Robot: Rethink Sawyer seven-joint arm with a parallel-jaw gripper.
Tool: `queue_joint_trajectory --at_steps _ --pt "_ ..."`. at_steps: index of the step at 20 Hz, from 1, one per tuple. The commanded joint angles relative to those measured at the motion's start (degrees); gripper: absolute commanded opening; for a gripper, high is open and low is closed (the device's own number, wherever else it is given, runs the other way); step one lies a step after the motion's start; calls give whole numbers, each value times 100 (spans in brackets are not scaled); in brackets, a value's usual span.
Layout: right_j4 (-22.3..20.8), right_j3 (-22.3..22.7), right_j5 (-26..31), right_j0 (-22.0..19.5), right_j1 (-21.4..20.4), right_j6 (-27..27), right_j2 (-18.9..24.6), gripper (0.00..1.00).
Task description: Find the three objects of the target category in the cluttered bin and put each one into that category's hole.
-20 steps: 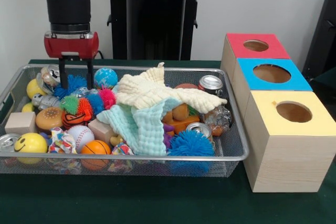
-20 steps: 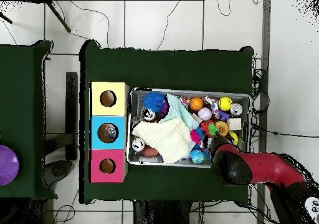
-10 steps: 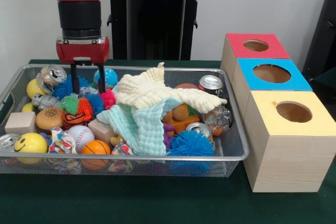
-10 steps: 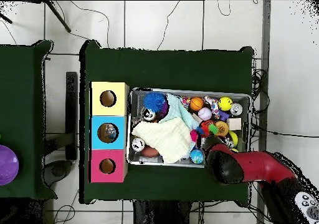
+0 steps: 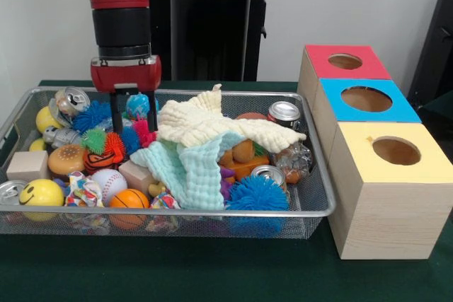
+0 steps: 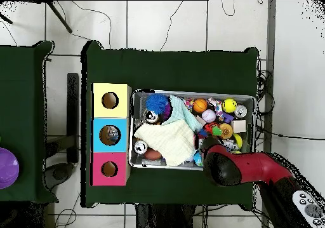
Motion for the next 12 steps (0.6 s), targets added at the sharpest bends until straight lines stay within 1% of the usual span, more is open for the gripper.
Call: queue_joint_trajectory --at_steps 1,3,7,12 --pt "-222 -35 -2 -403 259 -110 222 100" --pt "-180 14 99 -519 245 -195 320 100" --pt "-285 119 -44 -500 182 -85 205 100" --pt "-183 -45 277 -498 199 -263 348 100"
